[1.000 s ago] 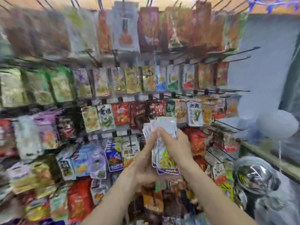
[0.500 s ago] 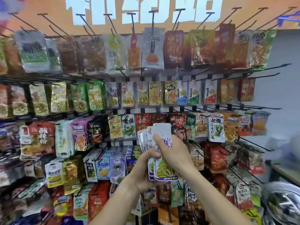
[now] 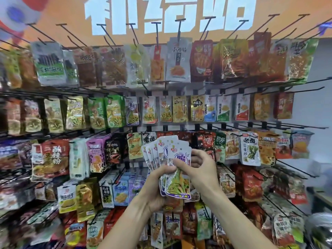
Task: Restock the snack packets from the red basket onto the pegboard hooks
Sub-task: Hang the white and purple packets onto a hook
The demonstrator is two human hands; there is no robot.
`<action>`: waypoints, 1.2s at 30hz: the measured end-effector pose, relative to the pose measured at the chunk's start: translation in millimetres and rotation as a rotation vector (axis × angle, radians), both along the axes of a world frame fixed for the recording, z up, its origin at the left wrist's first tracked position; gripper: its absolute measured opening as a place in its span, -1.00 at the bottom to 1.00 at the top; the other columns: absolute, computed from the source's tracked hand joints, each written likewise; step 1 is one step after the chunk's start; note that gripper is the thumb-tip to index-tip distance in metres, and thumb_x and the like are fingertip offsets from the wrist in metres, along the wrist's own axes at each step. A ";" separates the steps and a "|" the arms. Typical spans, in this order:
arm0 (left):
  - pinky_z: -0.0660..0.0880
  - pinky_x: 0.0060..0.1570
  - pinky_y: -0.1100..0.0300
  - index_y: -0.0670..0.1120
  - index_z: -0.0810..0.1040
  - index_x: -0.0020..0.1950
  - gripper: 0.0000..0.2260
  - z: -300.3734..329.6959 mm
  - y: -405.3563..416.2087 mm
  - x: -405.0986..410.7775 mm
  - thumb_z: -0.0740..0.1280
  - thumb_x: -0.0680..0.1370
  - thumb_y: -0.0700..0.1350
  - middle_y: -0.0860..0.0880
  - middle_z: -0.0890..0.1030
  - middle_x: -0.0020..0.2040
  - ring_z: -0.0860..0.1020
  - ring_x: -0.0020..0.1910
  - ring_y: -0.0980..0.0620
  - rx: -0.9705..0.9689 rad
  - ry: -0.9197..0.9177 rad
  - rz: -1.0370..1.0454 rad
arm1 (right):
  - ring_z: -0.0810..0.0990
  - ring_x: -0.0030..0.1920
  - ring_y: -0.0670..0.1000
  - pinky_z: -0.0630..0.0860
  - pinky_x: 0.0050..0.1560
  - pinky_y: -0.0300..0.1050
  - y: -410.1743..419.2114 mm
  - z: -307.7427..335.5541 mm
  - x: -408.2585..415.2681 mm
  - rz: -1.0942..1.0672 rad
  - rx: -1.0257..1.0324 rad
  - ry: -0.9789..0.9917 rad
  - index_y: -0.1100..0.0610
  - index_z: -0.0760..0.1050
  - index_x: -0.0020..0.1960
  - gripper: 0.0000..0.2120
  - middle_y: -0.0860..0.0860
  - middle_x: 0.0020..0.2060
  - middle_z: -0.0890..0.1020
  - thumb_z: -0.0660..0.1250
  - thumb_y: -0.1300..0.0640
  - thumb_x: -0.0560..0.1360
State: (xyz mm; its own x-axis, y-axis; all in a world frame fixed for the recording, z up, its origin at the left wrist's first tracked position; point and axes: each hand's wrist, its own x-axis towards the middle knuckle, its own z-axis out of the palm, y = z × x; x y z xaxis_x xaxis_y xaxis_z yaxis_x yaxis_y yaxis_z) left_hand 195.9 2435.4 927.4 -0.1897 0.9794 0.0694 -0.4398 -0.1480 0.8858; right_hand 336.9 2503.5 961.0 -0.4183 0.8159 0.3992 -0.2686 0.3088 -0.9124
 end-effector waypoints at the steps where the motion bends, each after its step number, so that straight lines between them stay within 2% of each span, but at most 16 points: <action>1: 0.62 0.01 -0.09 -0.25 0.67 0.27 -0.58 2.0 -2.0 -4.8 0.54 0.46 -0.10 -0.28 0.65 0.16 0.67 -0.02 -0.24 0.016 -0.014 0.002 | 0.74 -0.08 -0.02 0.66 -0.23 -0.16 -0.6 2.3 -5.0 0.015 0.003 0.014 0.10 0.58 0.20 -0.52 0.03 -0.05 0.74 0.67 0.10 0.36; 2: 0.62 -0.03 -0.04 -0.22 0.69 0.26 -0.61 4.8 -4.8 -10.0 0.54 0.49 -0.08 -0.25 0.66 0.15 0.66 -0.01 -0.21 0.020 -0.023 0.009 | 0.75 -0.07 0.00 0.68 -0.21 -0.13 -0.7 4.4 -10.9 0.028 0.008 0.022 0.11 0.60 0.18 -0.56 0.02 -0.05 0.76 0.66 0.11 0.37; 5: 0.61 -0.12 0.05 -0.21 0.65 0.33 -0.49 14.6 -15.8 -31.0 0.59 0.44 -0.02 -0.22 0.65 0.16 0.64 -0.02 -0.16 0.025 -0.033 0.018 | 0.76 -0.03 0.02 0.71 -0.11 -0.03 -5.0 11.1 -32.2 0.056 0.031 0.040 0.12 0.63 0.14 -0.65 0.00 -0.04 0.77 0.63 0.16 0.41; 9: 0.55 -0.54 0.19 -0.21 0.66 0.16 -0.49 26.2 -30.7 -65.9 0.65 0.28 -0.05 -0.18 0.64 -0.05 0.63 -0.35 -0.07 -0.020 -0.013 0.084 | 0.76 -0.03 0.01 0.71 -0.08 0.00 -14.1 19.9 -67.3 0.067 0.018 0.096 0.13 0.62 0.17 -0.66 0.00 -0.03 0.77 0.60 0.22 0.44; 11: 0.47 -0.63 0.24 -0.21 0.69 0.05 -0.63 31.0 -37.3 -83.5 0.60 0.31 -0.09 -0.16 0.66 -0.14 0.61 -0.45 -0.04 -0.020 -0.029 0.119 | 0.75 0.00 0.03 0.70 -0.12 -0.04 -17.4 23.0 -89.5 0.055 -0.004 0.110 0.09 0.55 0.24 -0.59 0.04 0.01 0.76 0.60 0.19 0.45; 14: 0.45 -0.62 0.25 -0.20 0.67 -0.08 -0.86 42.6 -50.4 -103.8 0.44 0.47 -0.14 -0.14 0.65 -0.23 0.60 -0.47 -0.05 -0.005 -0.073 0.172 | 0.71 0.02 0.09 0.67 -0.19 -0.14 -22.6 29.3 -123.5 0.026 -0.058 0.106 0.02 0.36 0.26 -0.48 0.06 0.10 0.63 0.60 0.15 0.46; 16: 0.48 -0.60 0.25 -0.24 0.66 -0.04 -0.85 48.7 -55.2 -120.0 0.34 0.56 -0.17 -0.18 0.66 -0.20 0.62 -0.45 -0.09 0.017 -0.132 0.184 | 0.70 0.00 0.11 0.65 -0.22 -0.18 -23.9 34.1 -146.4 0.023 -0.055 0.107 0.05 0.34 0.18 -0.54 0.07 0.12 0.59 0.58 0.18 0.48; 20: 0.40 -0.65 0.27 -0.16 0.71 -0.04 -0.82 65.4 -56.0 -156.0 0.46 0.43 -0.10 -0.13 0.65 -0.11 0.57 -0.40 -0.03 0.009 -0.049 0.249 | 0.69 0.02 0.08 0.64 -0.21 -0.14 -13.6 53.6 -189.9 0.001 -0.014 0.143 0.02 0.50 0.06 -0.72 0.12 0.08 0.66 0.56 0.20 0.49; 22: 0.39 -0.68 0.28 -0.16 0.69 -0.01 -0.76 77.0 -59.6 -174.0 0.47 0.39 -0.08 -0.13 0.66 -0.12 0.59 -0.42 -0.04 0.015 -0.023 0.295 | 0.64 0.20 0.07 0.66 0.07 0.05 -6.3 72.3 -210.4 -0.014 0.029 0.168 -0.07 0.56 0.05 -0.75 0.01 0.16 0.66 0.52 0.22 0.52; 23: 0.39 -0.67 0.27 -0.18 0.68 0.03 -0.72 83.1 -61.9 -181.0 0.47 0.38 -0.08 -0.14 0.69 -0.08 0.63 -0.37 -0.09 0.023 -0.011 0.314 | 0.60 0.27 0.04 0.60 0.24 0.10 -3.8 83.5 -218.6 -0.023 0.066 0.170 -0.08 0.57 0.07 -0.75 -0.06 0.19 0.64 0.49 0.23 0.55; 25: 0.40 -0.65 0.27 -0.23 0.68 0.13 -0.65 91.6 -66.4 -193.8 0.44 0.41 -0.09 -0.21 0.73 0.11 0.73 -0.08 -0.27 0.051 -0.011 0.324 | 0.53 0.32 -0.04 0.47 0.38 0.01 0.3 105.0 -231.4 -0.040 0.144 0.167 -0.04 0.58 0.13 -0.77 -0.14 0.19 0.61 0.43 0.26 0.59; 27: 0.40 -0.64 0.30 -0.22 0.69 0.16 -0.60 96.1 -71.5 -203.2 0.44 0.37 -0.07 -0.23 0.71 0.22 0.68 0.19 -0.34 0.052 -0.013 0.322 | 0.52 0.33 -0.08 0.43 0.34 -0.09 6.0 121.3 -245.0 -0.058 0.199 0.148 -0.01 0.59 0.17 -0.77 -0.15 0.20 0.61 0.41 0.26 0.60; 28: 0.41 -0.64 0.30 -0.22 0.66 0.22 -0.53 97.4 -73.6 -207.2 0.45 0.35 -0.07 -0.22 0.70 0.24 0.68 0.21 -0.33 0.052 -0.016 0.325 | 0.51 0.32 -0.09 0.41 0.30 -0.13 8.4 127.6 -251.4 -0.067 0.225 0.132 -0.01 0.59 0.18 -0.77 -0.14 0.20 0.61 0.41 0.25 0.60; 30: 0.43 -0.64 0.29 -0.24 0.55 0.37 -0.39 101.4 -77.3 -211.2 0.48 0.33 -0.12 -0.20 0.71 0.25 0.71 0.16 -0.29 0.065 -0.026 0.320 | 0.49 0.30 -0.12 0.38 0.27 -0.16 12.3 137.9 -263.4 -0.087 0.278 0.101 -0.01 0.59 0.23 -0.75 -0.15 0.20 0.60 0.42 0.22 0.60; 32: 0.45 -0.64 0.29 -0.28 0.50 0.43 -0.34 105.5 -79.1 -212.4 0.47 0.35 -0.13 -0.21 0.71 0.24 0.73 0.11 -0.27 0.076 -0.033 0.329 | 0.48 0.27 -0.12 0.38 0.27 -0.14 16.6 146.3 -274.1 -0.112 0.299 0.075 -0.01 0.57 0.26 -0.73 -0.16 0.20 0.59 0.43 0.19 0.60; 36: 0.49 -0.66 0.24 -0.32 0.54 0.39 -0.43 113.8 -80.6 -208.3 0.40 0.41 -0.10 -0.23 0.70 0.24 0.73 0.09 -0.27 0.083 -0.051 0.312 | 0.45 0.20 -0.11 0.35 0.22 -0.18 19.2 157.1 -287.1 -0.151 0.324 0.022 0.07 0.53 0.33 -0.67 -0.12 0.15 0.53 0.46 0.17 0.59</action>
